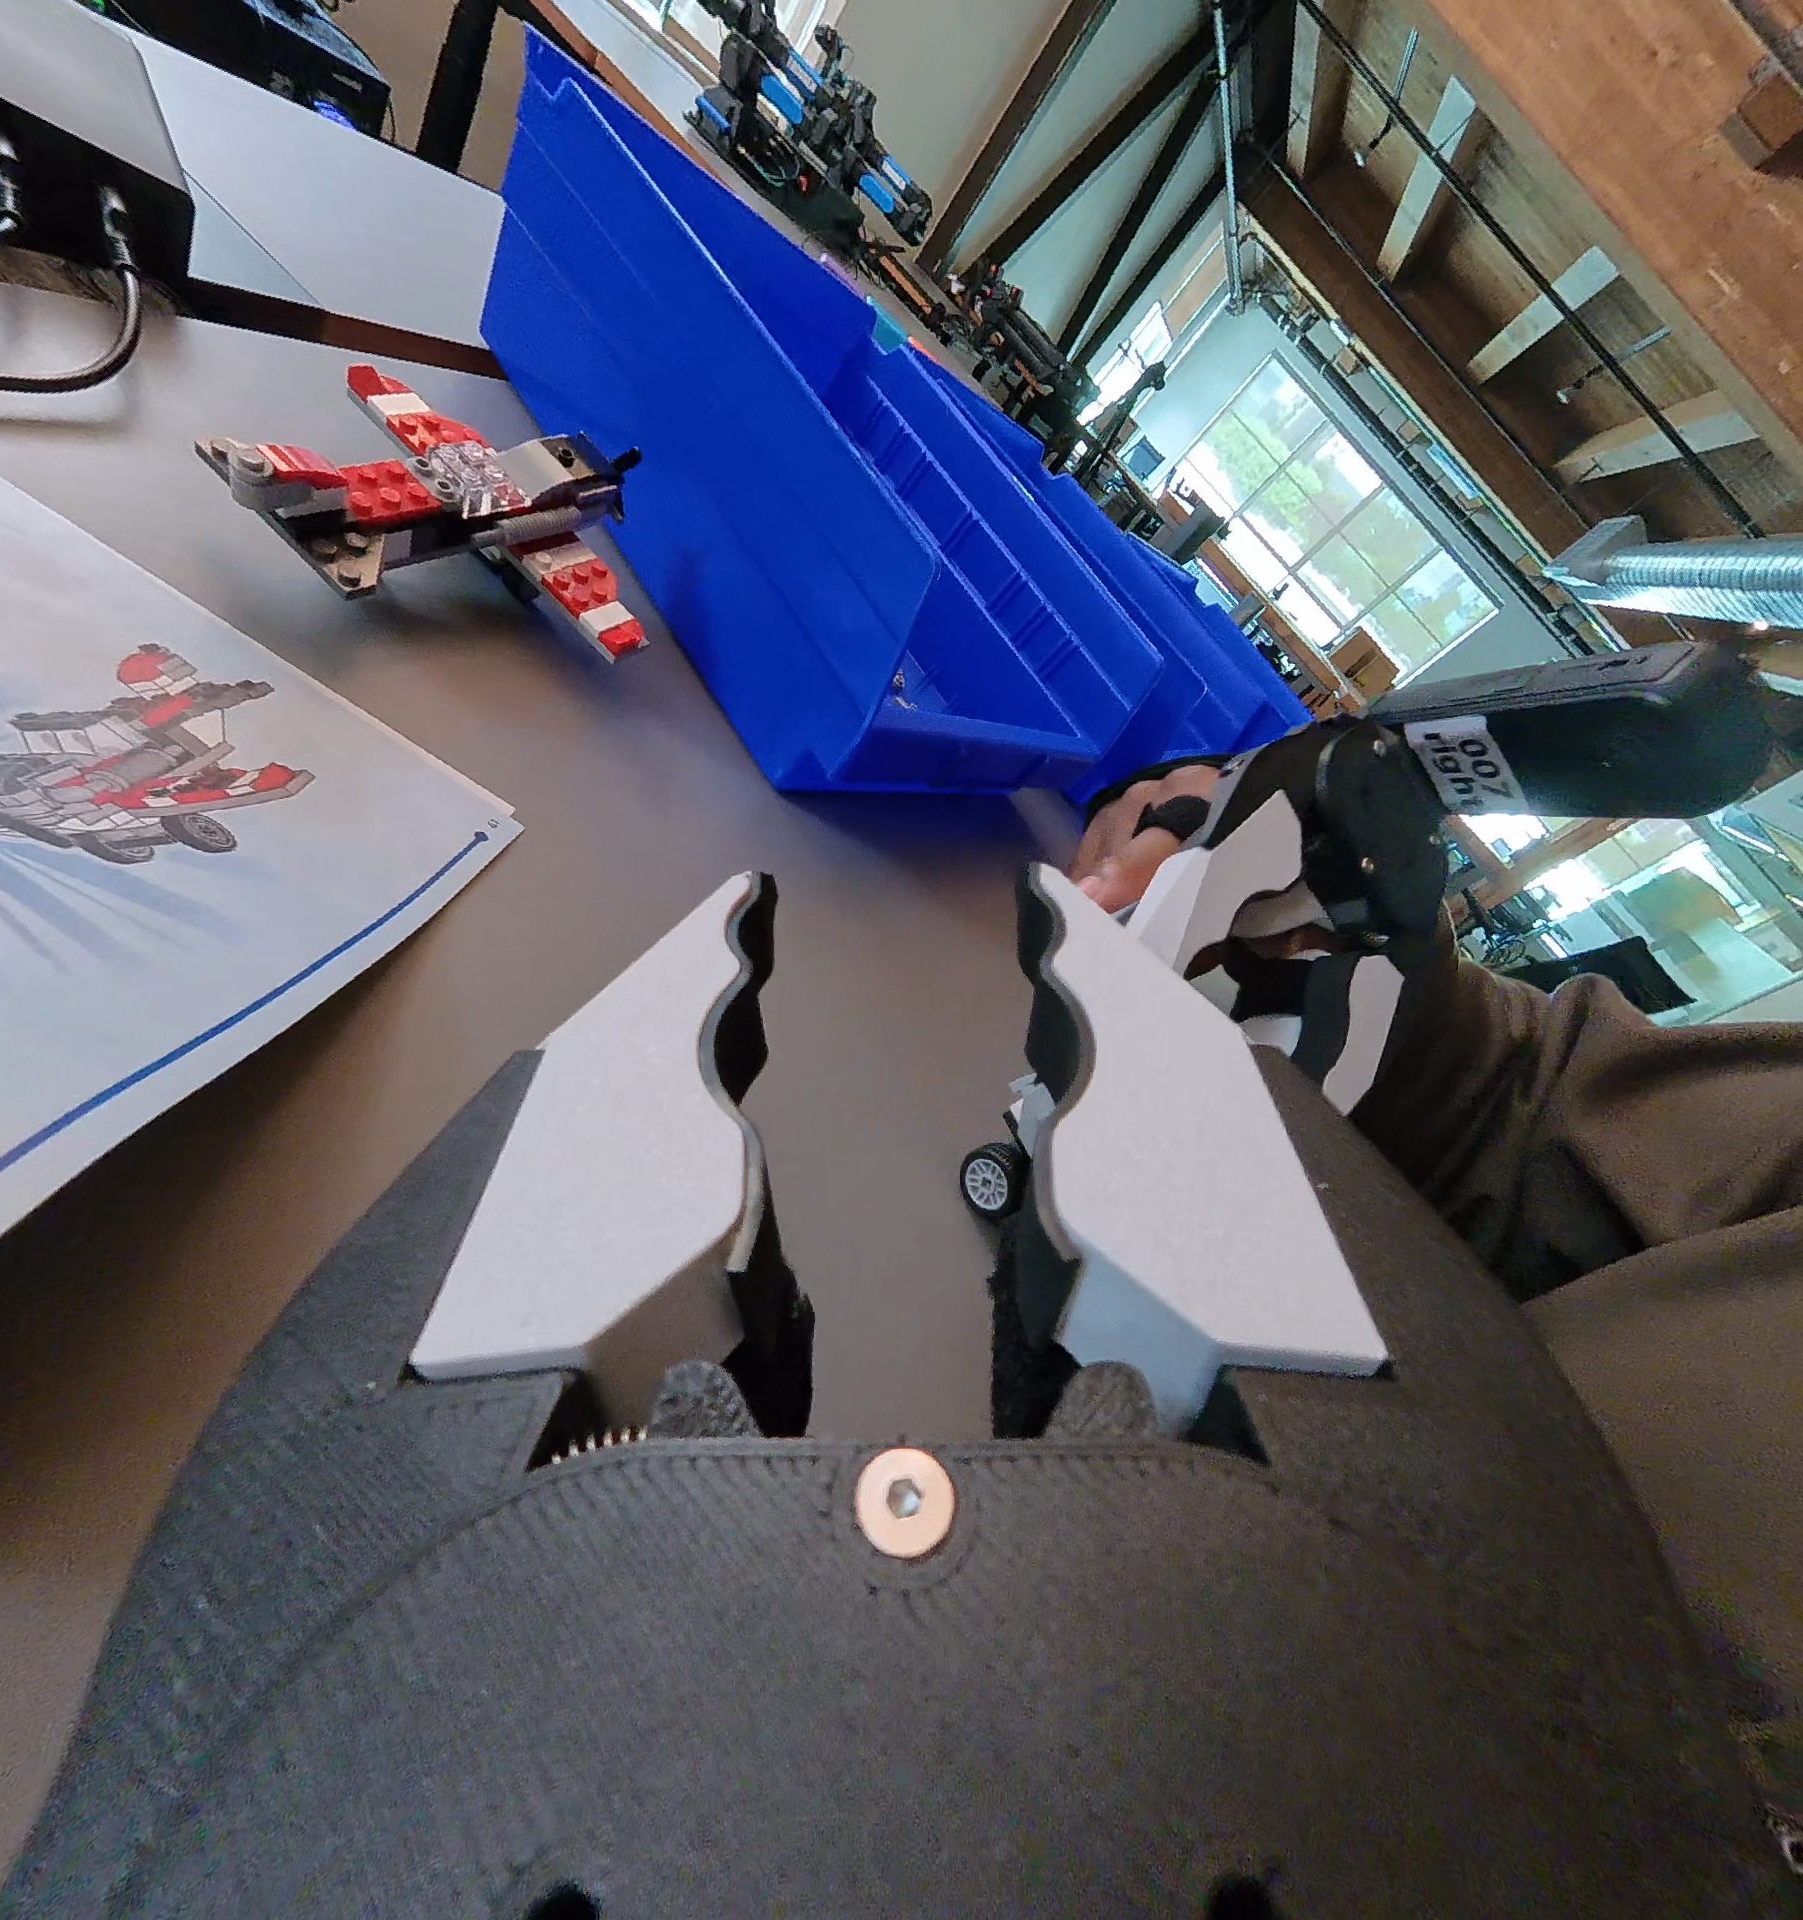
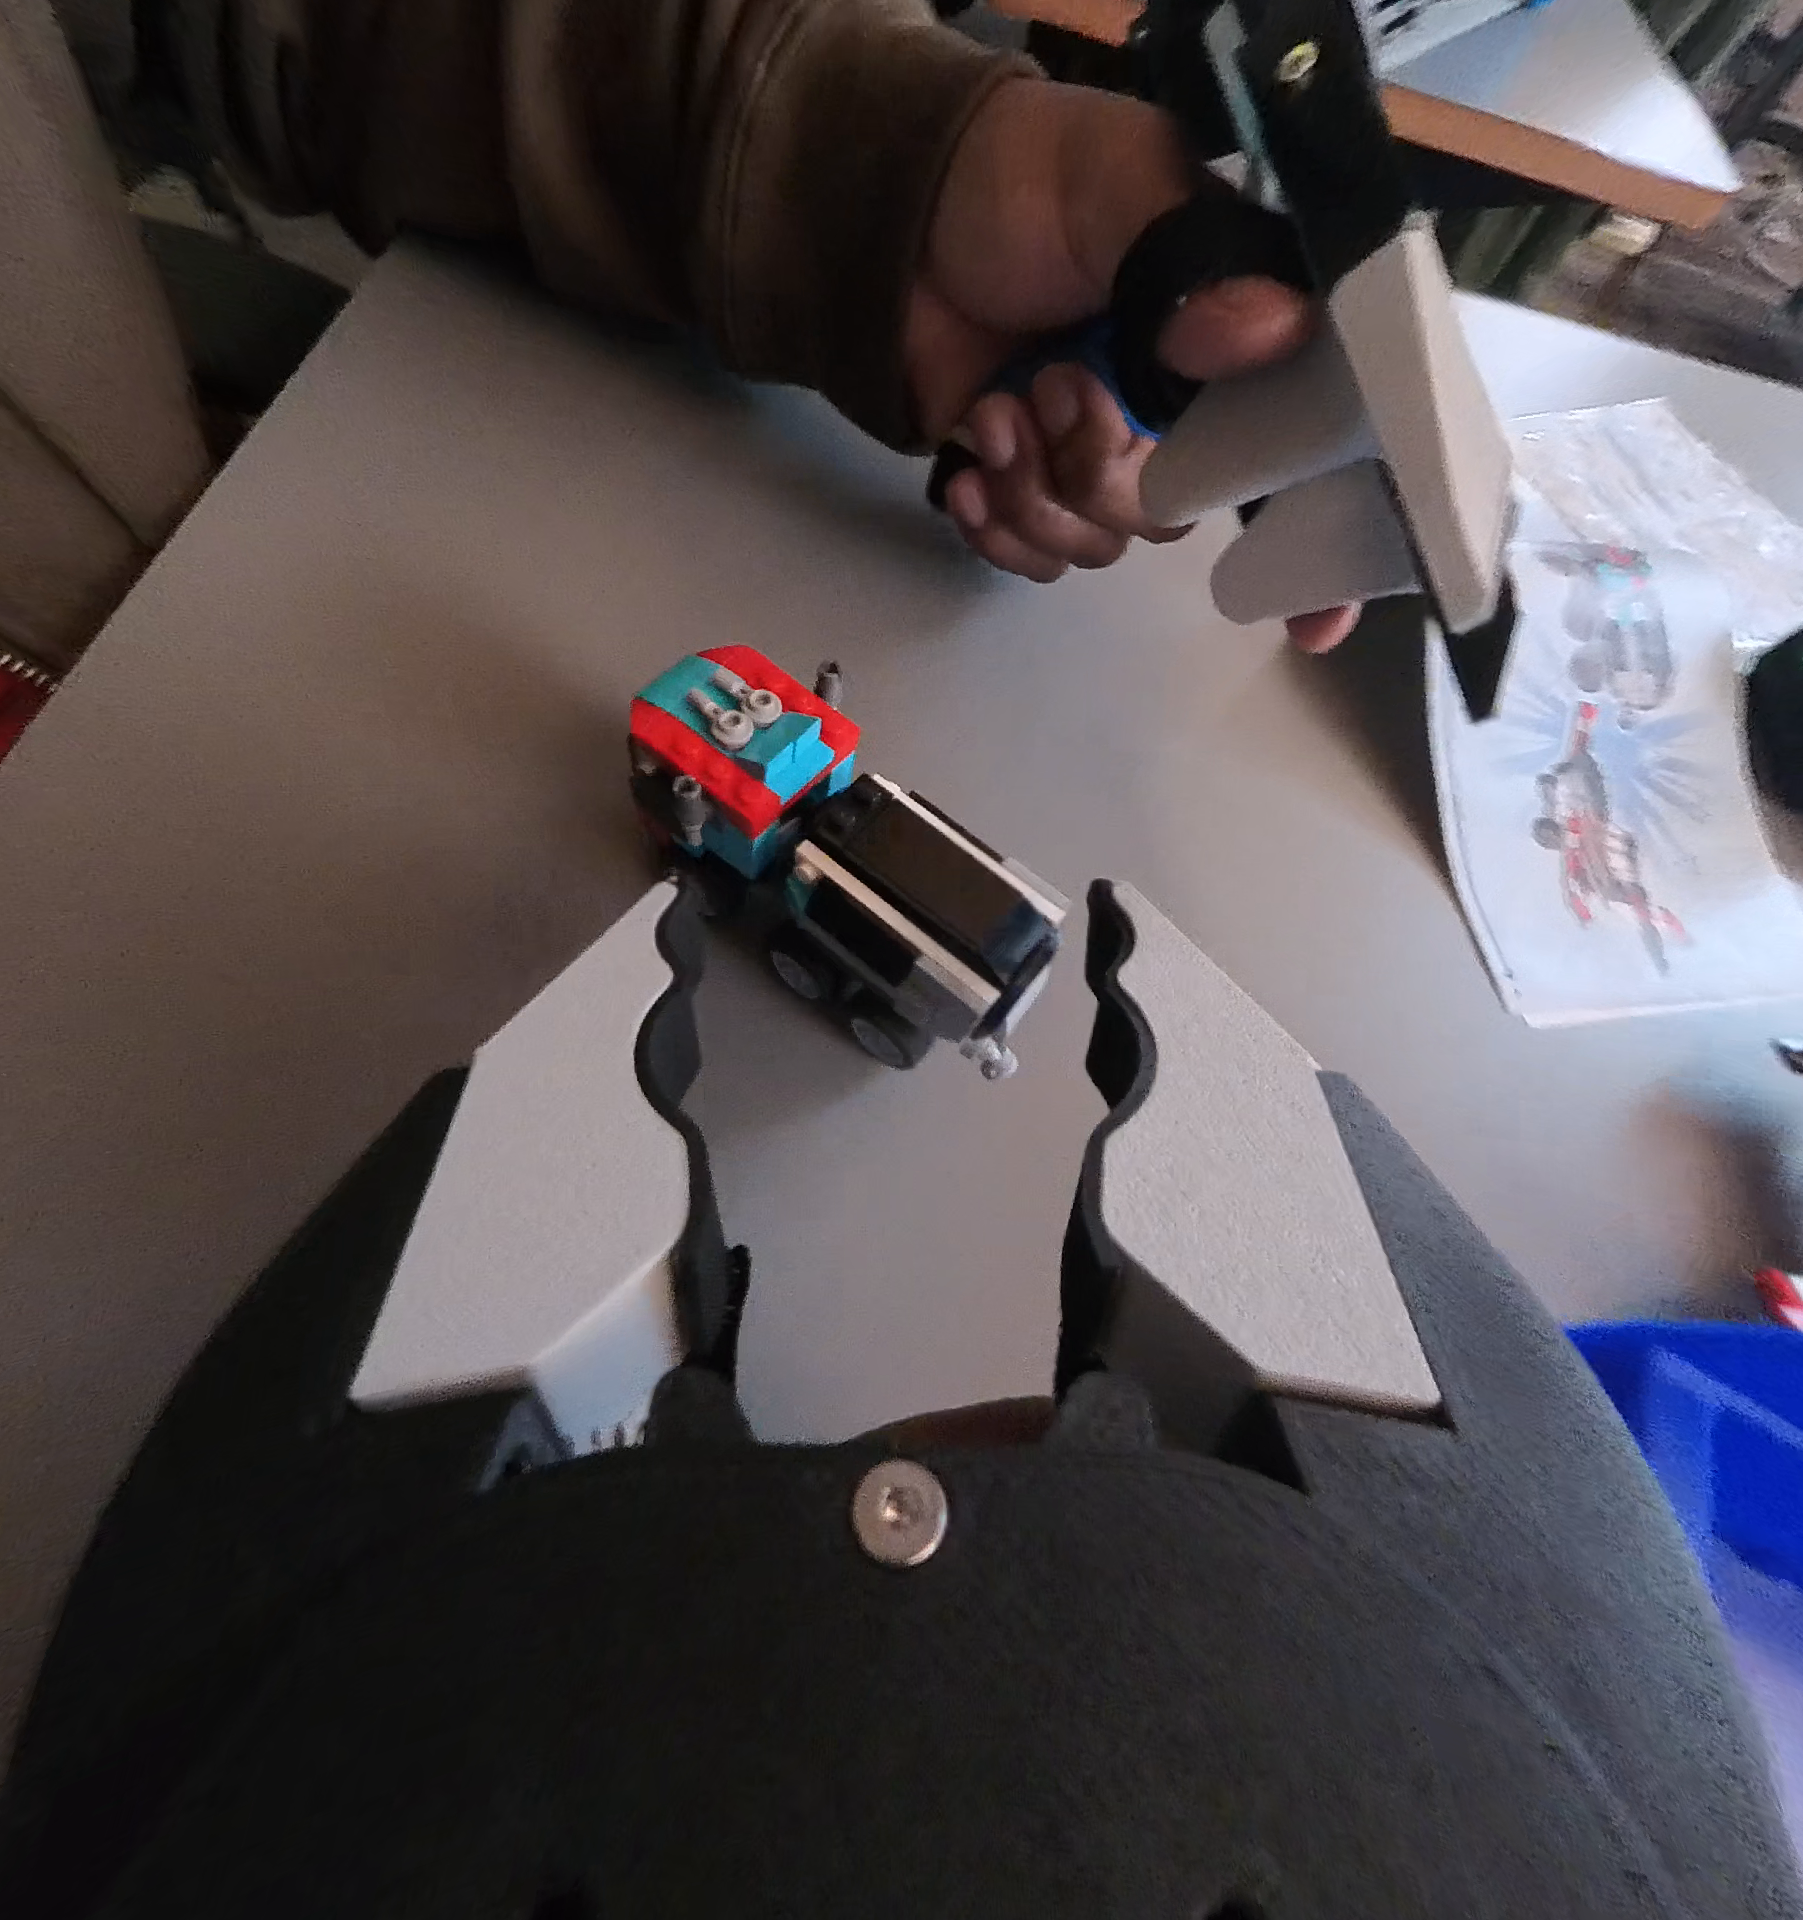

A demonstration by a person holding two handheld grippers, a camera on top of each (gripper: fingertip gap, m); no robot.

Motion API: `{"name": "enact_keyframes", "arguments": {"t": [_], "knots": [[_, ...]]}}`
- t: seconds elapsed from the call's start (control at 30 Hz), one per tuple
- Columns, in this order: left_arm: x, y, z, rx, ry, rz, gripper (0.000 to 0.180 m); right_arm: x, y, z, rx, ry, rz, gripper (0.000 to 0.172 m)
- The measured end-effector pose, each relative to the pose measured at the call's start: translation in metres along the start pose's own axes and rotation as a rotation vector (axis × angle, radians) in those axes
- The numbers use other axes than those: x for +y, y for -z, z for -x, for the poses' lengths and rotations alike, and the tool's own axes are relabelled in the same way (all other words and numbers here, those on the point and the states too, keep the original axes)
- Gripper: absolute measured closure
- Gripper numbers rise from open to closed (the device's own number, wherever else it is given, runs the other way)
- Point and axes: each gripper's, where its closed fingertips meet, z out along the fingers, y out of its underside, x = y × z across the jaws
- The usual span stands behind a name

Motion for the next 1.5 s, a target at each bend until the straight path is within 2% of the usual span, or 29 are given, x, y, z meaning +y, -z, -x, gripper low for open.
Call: {"name": "enact_keyframes", "arguments": {"t": [0.1,0.13,0.2,0.37,0.47,0.63,0.8,0.9,1.0,1.17,1.33,1.5], "knots": [[0.002,-0.001,0.000,0.006,-0.007,0.003,0.132,0.005,-0.014,0.005,-0.072,0.011,0.037,0.096],[0.002,-0.001,0.000,0.006,-0.007,0.002,0.132,0.004,-0.017,0.004,-0.069,0.015,0.030,0.102],[0.002,0.000,0.001,0.007,-0.004,0.002,0.133,0.004,-0.019,-0.001,-0.037,0.025,0.034,0.111],[0.001,0.000,0.002,0.008,-0.005,-0.006,0.133,0.010,-0.013,-0.009,0.074,0.041,0.081,0.113],[0.000,0.001,0.003,0.006,-0.005,-0.011,0.134,0.020,-0.001,-0.020,0.192,0.009,0.143,0.115],[-0.001,0.002,0.004,0.000,-0.006,-0.020,0.135,0.044,0.033,-0.040,0.372,-0.143,0.267,0.118],[0.000,0.000,0.005,0.000,-0.005,-0.017,0.135,0.037,0.060,-0.050,0.403,-0.224,0.149,0.114],[0.003,-0.001,0.003,0.009,-0.004,-0.005,0.135,0.053,0.065,-0.051,0.395,-0.271,0.177,0.112],[0.006,-0.003,0.001,0.016,-0.010,0.004,0.135,0.064,0.061,-0.048,0.385,-0.280,0.227,0.109],[0.006,-0.004,-0.002,0.023,-0.024,0.007,0.135,0.044,0.047,-0.034,0.325,-0.208,0.204,0.110],[0.003,-0.003,-0.002,0.026,-0.031,-0.012,0.135,0.018,0.036,-0.032,0.276,-0.207,0.090,0.107],[0.002,-0.003,-0.003,0.037,-0.030,-0.021,0.135,0.023,0.007,-0.041,0.294,-0.239,0.119,0.108]]}}
